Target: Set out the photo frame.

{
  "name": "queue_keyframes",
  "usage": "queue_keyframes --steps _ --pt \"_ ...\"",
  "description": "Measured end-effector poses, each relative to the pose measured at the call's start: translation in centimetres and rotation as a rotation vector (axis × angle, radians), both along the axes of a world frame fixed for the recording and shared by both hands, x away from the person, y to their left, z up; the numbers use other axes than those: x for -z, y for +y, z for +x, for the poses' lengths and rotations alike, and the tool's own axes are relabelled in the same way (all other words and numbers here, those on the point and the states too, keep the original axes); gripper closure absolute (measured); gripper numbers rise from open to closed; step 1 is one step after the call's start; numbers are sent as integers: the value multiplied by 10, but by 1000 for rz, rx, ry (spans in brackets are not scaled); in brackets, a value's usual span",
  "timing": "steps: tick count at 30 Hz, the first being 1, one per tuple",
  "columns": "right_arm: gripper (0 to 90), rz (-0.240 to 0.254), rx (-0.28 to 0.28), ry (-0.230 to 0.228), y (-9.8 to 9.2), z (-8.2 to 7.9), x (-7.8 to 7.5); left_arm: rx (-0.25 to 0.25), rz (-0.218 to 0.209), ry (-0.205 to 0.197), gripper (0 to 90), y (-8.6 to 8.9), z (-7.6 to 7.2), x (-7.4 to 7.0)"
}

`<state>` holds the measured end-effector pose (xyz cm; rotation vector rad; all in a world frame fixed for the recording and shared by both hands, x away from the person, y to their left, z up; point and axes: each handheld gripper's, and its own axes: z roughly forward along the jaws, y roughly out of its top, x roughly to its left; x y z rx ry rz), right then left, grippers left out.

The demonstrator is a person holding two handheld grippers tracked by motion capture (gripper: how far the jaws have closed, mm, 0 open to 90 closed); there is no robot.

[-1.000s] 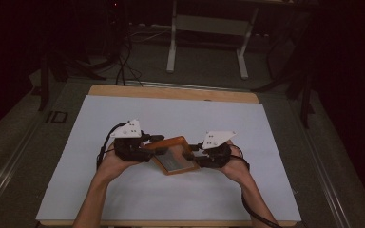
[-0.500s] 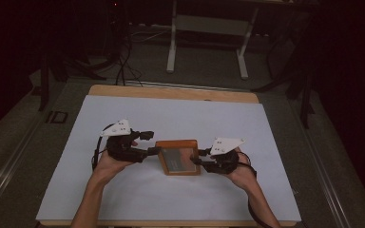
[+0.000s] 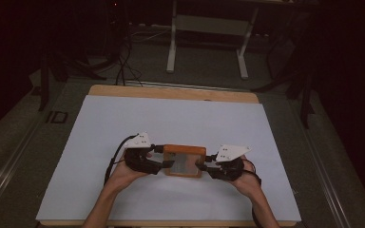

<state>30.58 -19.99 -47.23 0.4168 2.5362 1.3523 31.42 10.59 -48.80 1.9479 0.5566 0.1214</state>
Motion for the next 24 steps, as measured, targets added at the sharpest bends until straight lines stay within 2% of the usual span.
queue_keyframes --steps 6,9,18,24 --pt "674 23 9 26 -5 1 5 11 107 -1 486 -16 -1 13" --pt "674 27 8 28 -6 1 6 10 130 -4 525 -22 -2 17" --pt "674 64 8 48 -9 4 9 -8 155 -41 543 -25 -5 18" --pt "657 98 20 70 -12 8 11 -7 160 -49 579 -27 -7 17"
